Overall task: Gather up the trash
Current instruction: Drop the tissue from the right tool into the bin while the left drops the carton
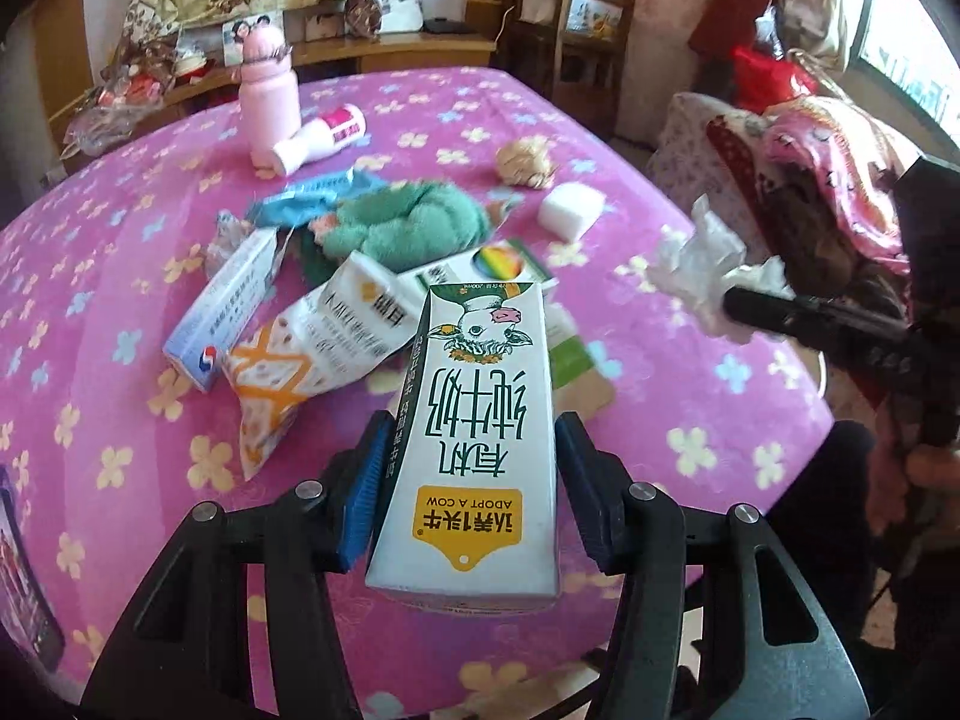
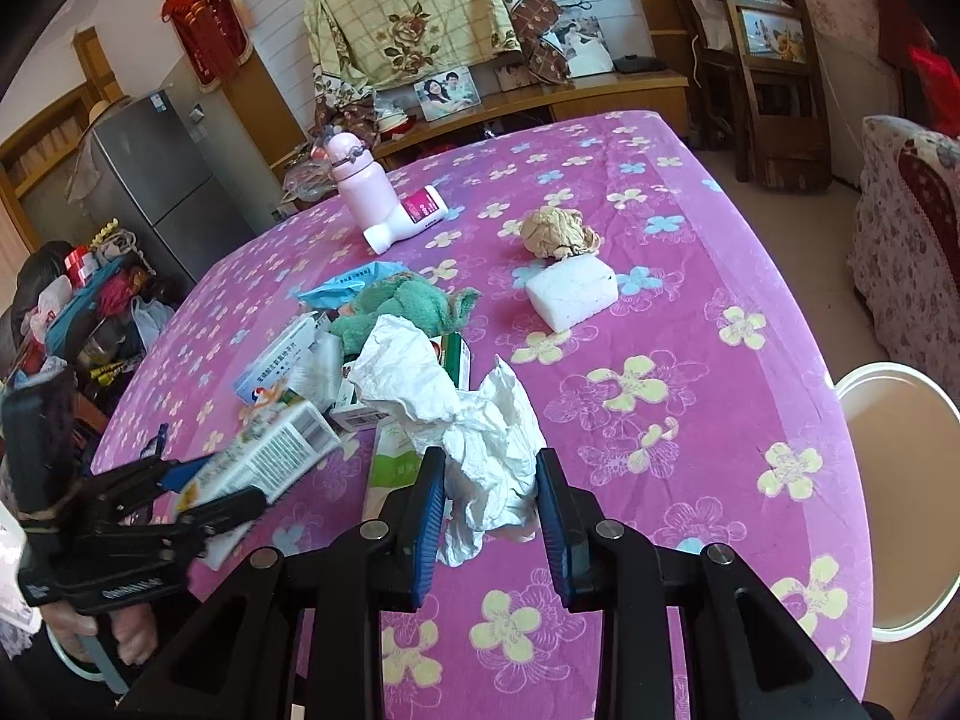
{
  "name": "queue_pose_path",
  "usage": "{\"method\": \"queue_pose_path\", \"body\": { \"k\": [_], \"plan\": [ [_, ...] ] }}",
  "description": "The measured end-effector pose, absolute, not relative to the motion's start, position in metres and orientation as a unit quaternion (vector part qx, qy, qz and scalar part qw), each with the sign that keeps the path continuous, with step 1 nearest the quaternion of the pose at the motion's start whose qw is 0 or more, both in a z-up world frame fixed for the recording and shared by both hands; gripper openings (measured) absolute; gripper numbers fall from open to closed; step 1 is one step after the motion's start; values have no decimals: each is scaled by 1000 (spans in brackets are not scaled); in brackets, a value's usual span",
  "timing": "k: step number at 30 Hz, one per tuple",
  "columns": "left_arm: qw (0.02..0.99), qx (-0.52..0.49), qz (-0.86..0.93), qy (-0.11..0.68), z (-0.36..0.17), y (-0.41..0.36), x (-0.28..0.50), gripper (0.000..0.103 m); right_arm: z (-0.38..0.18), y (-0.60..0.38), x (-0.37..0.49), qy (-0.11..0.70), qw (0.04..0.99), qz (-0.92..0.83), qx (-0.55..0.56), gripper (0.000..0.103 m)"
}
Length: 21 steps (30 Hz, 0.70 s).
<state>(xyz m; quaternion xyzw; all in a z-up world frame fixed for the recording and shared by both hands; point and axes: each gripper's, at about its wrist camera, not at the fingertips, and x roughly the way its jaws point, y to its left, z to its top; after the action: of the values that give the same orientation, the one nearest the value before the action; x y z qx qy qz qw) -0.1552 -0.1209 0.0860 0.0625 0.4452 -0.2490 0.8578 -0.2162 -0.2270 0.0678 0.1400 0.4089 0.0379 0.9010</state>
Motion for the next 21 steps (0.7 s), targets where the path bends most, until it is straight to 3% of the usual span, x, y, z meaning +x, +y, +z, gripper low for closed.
{"method": "queue_pose_path", "body": {
  "k": [8, 21],
  "plan": [
    [852, 62, -298, 427, 110, -174, -157, 53, 76, -249, -232, 398, 906, 9, 142, 28],
    [815, 96, -376, 431, 95, -320, -155, 53, 66, -361, -280, 398, 890, -121, 185, 28]
  ]
}}
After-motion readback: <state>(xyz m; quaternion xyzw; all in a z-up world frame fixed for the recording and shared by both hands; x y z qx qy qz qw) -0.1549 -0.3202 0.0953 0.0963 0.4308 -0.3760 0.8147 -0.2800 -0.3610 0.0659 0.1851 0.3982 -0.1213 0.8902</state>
